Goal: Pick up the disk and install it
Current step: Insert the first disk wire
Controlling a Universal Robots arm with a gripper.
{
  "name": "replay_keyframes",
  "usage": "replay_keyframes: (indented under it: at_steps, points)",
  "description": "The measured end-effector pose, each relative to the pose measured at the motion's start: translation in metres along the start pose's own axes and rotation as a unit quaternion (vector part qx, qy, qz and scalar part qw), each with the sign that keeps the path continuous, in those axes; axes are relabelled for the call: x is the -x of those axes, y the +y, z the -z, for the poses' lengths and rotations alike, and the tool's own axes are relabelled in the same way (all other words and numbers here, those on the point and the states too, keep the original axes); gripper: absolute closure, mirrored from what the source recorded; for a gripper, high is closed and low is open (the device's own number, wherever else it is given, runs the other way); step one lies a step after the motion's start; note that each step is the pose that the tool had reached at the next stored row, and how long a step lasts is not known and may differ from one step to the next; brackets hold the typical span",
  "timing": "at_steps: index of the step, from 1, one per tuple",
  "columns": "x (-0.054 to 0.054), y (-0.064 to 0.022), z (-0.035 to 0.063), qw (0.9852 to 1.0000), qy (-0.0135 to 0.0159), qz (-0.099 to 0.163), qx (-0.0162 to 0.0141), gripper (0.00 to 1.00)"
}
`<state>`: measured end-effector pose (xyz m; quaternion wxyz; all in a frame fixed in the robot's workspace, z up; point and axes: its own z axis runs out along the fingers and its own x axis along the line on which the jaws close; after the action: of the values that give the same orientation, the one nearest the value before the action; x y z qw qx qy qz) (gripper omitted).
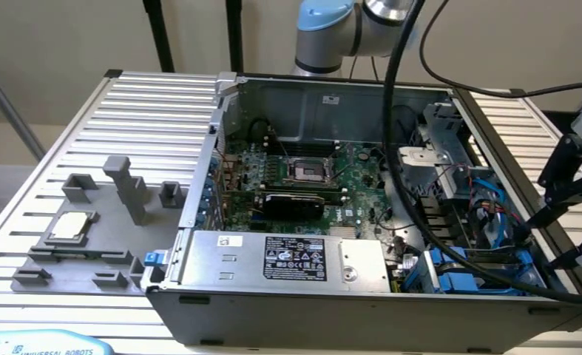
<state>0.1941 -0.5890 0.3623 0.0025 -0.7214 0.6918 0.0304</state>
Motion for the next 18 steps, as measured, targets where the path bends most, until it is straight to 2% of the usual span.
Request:
replay_keyframes:
  at_steps: [6, 12, 15, 18]
  points:
    - [-0.007, 0.0123, -0.0028, 1.0000, -0.0011, 0.004, 0.0002, 0.46]
    - [-0.010, 0.0257, -0.0041, 0.9999, -0.0036, 0.011, 0.0003, 0.46]
    - [-0.010, 0.0298, -0.0053, 0.9998, -0.0046, 0.019, 0.0007, 0.46]
    - [-0.010, 0.0299, -0.0068, 0.9994, -0.0042, 0.033, 0.0015, 0.46]
